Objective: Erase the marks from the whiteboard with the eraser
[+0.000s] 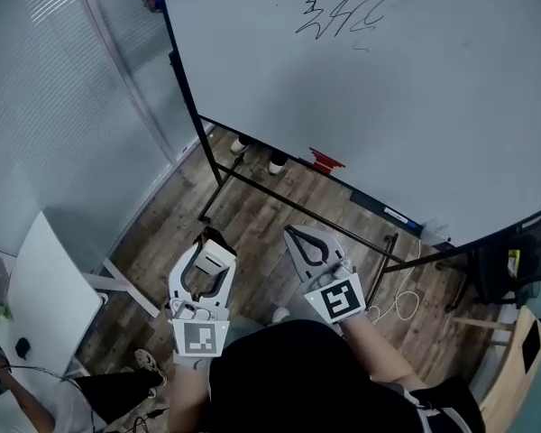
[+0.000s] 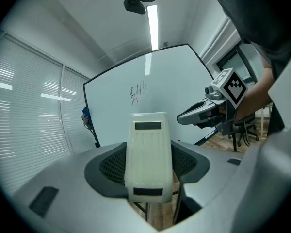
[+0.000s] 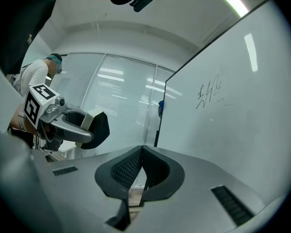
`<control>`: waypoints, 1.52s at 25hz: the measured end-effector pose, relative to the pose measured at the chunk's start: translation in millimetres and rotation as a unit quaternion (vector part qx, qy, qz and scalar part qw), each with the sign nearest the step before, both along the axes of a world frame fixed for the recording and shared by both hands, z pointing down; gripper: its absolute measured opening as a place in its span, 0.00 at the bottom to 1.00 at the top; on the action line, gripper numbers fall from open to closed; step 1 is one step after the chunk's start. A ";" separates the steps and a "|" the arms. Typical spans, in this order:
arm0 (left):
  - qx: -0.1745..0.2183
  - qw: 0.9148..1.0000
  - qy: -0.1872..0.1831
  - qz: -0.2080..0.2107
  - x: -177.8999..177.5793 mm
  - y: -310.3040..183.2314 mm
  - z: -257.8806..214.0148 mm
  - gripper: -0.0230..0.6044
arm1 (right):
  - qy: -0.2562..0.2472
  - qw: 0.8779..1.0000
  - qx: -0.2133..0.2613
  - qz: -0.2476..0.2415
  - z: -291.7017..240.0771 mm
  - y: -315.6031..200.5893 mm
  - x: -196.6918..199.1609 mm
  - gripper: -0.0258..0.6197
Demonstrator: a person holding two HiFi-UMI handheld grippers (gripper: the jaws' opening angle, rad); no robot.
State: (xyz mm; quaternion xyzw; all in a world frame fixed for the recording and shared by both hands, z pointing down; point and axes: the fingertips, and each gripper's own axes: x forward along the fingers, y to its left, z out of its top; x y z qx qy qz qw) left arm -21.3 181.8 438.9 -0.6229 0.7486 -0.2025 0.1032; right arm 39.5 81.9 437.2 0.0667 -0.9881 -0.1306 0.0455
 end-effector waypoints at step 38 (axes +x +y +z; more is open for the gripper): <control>0.086 0.933 -0.088 0.338 -135.8 -346.9 -78.8 0.46 | -0.013 0.926 0.021 0.376 -42.2 -251.2 -71.8 0.08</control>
